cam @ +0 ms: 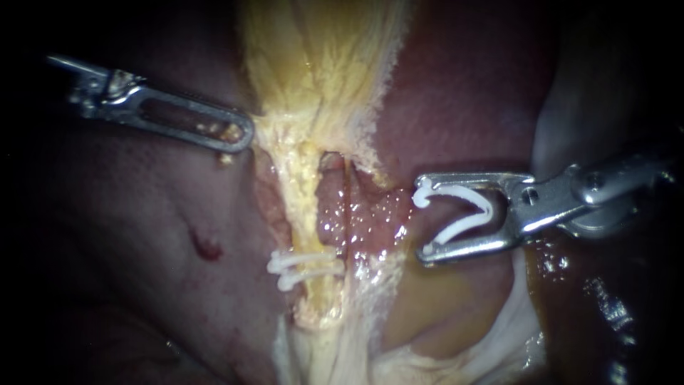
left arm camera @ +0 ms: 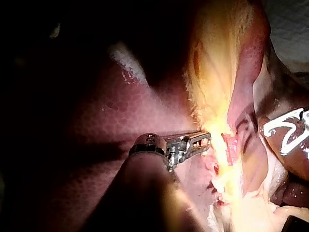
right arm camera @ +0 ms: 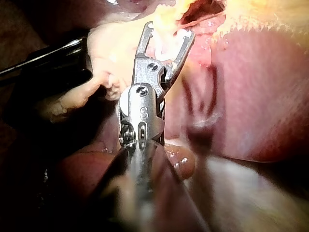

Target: Clipping third clip left tube

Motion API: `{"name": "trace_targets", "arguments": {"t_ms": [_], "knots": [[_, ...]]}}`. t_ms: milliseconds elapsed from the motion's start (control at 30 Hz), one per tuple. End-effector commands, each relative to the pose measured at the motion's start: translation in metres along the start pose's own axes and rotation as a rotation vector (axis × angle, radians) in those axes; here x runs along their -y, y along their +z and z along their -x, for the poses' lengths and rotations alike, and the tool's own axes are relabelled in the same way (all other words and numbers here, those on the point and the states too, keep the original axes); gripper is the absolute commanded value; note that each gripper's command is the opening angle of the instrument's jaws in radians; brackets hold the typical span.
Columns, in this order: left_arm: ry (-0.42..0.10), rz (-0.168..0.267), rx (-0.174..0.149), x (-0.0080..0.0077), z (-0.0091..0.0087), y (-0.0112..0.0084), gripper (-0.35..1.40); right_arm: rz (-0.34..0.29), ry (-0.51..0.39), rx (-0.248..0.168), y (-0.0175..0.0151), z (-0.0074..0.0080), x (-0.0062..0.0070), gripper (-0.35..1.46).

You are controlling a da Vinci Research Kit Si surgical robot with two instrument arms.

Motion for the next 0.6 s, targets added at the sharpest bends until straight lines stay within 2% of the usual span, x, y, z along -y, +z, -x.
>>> {"name": "trace_targets", "arguments": {"t_ms": [33, 167, 600], "knots": [[0.004, -0.001, 0.005, 0.0000, 0.0001, -0.0003, -0.35, 0.000, 0.000, 0.000, 0.0000, 0.0000, 0.0000, 0.50], [-0.002, 0.003, 0.010, 0.0003, 0.0002, -0.0008, -0.35, 0.000, 0.000, 0.000, 0.0000, 0.0000, 0.0000, 0.50], [-0.004, 0.009, 0.015, 0.0006, -0.0002, -0.0007, -0.35, 0.000, 0.001, -0.001, 0.0005, -0.0003, 0.0002, 0.50]]}}
